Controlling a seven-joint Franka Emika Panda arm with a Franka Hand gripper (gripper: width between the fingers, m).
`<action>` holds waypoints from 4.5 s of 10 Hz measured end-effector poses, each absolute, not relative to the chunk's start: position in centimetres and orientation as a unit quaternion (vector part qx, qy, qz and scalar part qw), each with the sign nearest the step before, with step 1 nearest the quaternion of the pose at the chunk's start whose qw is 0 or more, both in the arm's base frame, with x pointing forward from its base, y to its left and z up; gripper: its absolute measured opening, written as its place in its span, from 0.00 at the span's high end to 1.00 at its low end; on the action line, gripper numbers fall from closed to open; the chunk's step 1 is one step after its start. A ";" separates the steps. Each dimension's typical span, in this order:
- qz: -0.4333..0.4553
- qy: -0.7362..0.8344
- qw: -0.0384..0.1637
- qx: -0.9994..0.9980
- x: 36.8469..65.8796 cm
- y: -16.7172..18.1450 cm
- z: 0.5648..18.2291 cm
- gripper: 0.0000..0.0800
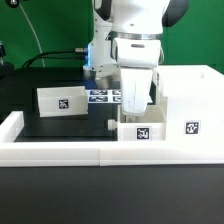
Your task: Assemble drawer
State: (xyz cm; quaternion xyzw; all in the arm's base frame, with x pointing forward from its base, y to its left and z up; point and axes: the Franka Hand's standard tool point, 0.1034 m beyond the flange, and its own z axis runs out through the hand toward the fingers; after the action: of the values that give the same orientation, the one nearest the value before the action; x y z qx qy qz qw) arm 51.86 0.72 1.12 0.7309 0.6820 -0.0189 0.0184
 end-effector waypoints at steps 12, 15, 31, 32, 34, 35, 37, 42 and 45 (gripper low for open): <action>-0.018 0.687 0.020 0.726 52.1 1.3 1.5 0.32; -0.020 0.684 0.029 0.729 52.9 0.7 4.1 0.20; 0.021 0.687 -0.050 0.724 51.9 -4.7 1.5 0.19; 0.022 0.686 -0.052 0.725 52.0 -4.0 1.5 0.19; 0.022 0.668 -0.055 0.742 52.1 -2.8 1.6 0.19; 0.020 0.653 -0.055 0.755 52.1 -2.5 1.6 0.19; 0.017 0.625 -0.052 0.779 52.5 -2.1 1.8 0.19; 0.012 0.625 -0.053 0.779 52.8 -2.2 1.7 0.19; 0.014 0.672 -0.054 0.738 52.8 -2.9 1.7 0.19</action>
Offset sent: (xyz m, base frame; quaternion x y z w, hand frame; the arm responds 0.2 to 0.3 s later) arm 0.0013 0.0103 -0.0079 0.0170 -0.0174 -0.0396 0.9989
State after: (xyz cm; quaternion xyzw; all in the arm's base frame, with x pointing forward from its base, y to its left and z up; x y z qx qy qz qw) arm 52.77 -2.94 1.66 0.7382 0.6723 0.0141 -0.0535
